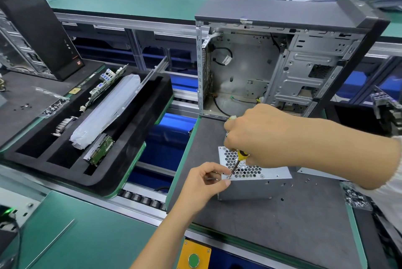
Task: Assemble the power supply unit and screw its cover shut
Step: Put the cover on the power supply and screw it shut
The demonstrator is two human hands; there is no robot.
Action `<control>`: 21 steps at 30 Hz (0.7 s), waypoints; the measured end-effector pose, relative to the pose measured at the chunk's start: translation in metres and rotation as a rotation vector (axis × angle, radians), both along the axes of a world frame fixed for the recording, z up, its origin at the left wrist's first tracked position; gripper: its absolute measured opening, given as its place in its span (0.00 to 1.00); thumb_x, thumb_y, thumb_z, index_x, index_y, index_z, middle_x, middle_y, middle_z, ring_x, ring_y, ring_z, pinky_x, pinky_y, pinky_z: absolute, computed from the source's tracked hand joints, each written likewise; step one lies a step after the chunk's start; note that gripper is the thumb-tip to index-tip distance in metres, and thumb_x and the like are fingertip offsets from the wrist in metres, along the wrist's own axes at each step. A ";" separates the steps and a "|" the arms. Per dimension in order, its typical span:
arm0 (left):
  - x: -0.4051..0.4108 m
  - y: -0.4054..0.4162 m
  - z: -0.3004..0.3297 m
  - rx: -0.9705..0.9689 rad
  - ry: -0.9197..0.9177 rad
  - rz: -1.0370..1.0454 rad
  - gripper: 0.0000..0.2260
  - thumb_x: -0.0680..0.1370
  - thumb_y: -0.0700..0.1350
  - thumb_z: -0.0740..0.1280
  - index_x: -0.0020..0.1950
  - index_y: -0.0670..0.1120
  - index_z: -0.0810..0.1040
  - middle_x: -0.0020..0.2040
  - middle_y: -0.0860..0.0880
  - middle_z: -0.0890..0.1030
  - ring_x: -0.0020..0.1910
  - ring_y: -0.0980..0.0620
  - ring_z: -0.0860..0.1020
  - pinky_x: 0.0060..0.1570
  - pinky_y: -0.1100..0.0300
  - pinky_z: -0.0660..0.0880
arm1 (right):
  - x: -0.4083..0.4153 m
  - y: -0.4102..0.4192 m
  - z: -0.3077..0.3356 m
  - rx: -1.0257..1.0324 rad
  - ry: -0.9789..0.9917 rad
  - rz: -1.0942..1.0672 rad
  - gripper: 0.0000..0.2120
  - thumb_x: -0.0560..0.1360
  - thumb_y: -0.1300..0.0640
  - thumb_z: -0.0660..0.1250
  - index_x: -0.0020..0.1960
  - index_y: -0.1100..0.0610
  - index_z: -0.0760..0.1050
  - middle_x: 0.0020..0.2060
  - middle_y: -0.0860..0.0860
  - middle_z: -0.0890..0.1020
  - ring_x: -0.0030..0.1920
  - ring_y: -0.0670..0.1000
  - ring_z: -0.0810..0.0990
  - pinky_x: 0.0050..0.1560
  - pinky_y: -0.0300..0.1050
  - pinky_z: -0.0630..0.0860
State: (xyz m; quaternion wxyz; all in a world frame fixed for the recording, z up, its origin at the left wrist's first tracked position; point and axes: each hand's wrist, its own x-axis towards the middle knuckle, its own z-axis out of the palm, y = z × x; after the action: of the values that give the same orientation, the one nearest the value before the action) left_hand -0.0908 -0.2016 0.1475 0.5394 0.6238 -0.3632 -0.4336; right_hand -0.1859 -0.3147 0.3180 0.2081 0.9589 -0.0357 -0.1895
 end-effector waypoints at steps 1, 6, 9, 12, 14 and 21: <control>0.000 -0.001 0.000 0.001 0.000 0.008 0.08 0.73 0.35 0.74 0.45 0.49 0.84 0.36 0.55 0.77 0.39 0.57 0.74 0.43 0.68 0.71 | 0.002 0.000 0.000 -0.004 0.010 -0.004 0.05 0.73 0.59 0.64 0.49 0.54 0.72 0.45 0.51 0.74 0.30 0.53 0.64 0.26 0.42 0.57; -0.001 -0.001 -0.002 0.008 0.028 0.009 0.07 0.73 0.35 0.74 0.44 0.47 0.84 0.37 0.57 0.78 0.40 0.56 0.74 0.43 0.67 0.71 | 0.008 0.000 0.000 -0.010 -0.022 0.014 0.08 0.73 0.61 0.64 0.50 0.54 0.71 0.41 0.50 0.73 0.28 0.51 0.64 0.26 0.42 0.57; 0.000 -0.002 -0.002 0.010 0.036 0.008 0.06 0.73 0.35 0.74 0.44 0.47 0.84 0.38 0.56 0.79 0.40 0.55 0.75 0.43 0.67 0.71 | 0.006 -0.002 0.001 -0.003 -0.036 0.024 0.05 0.72 0.61 0.63 0.47 0.53 0.71 0.41 0.50 0.75 0.29 0.52 0.67 0.26 0.41 0.56; 0.002 -0.004 -0.001 0.011 0.030 -0.005 0.05 0.73 0.37 0.75 0.42 0.48 0.84 0.40 0.53 0.80 0.40 0.55 0.75 0.44 0.65 0.71 | 0.005 -0.005 0.004 0.019 -0.028 0.006 0.03 0.73 0.56 0.63 0.43 0.53 0.69 0.41 0.50 0.75 0.33 0.54 0.69 0.26 0.41 0.56; 0.003 -0.004 -0.001 0.011 0.004 -0.013 0.05 0.73 0.38 0.75 0.42 0.49 0.85 0.43 0.51 0.81 0.41 0.56 0.75 0.46 0.63 0.72 | 0.004 -0.005 0.005 0.027 -0.030 0.001 0.06 0.73 0.55 0.64 0.43 0.52 0.67 0.42 0.50 0.75 0.34 0.54 0.69 0.26 0.41 0.56; 0.004 -0.004 -0.001 0.046 0.048 -0.001 0.06 0.73 0.39 0.75 0.42 0.50 0.86 0.44 0.47 0.83 0.42 0.53 0.77 0.49 0.57 0.74 | 0.003 -0.003 0.003 0.035 -0.035 0.017 0.04 0.73 0.57 0.65 0.45 0.52 0.69 0.42 0.50 0.75 0.34 0.55 0.70 0.26 0.41 0.55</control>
State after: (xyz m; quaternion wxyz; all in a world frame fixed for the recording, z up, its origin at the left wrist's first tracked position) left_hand -0.0870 -0.2059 0.1462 0.5332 0.6253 -0.3404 -0.4570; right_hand -0.1828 -0.3175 0.3215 0.1922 0.9658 -0.0277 -0.1716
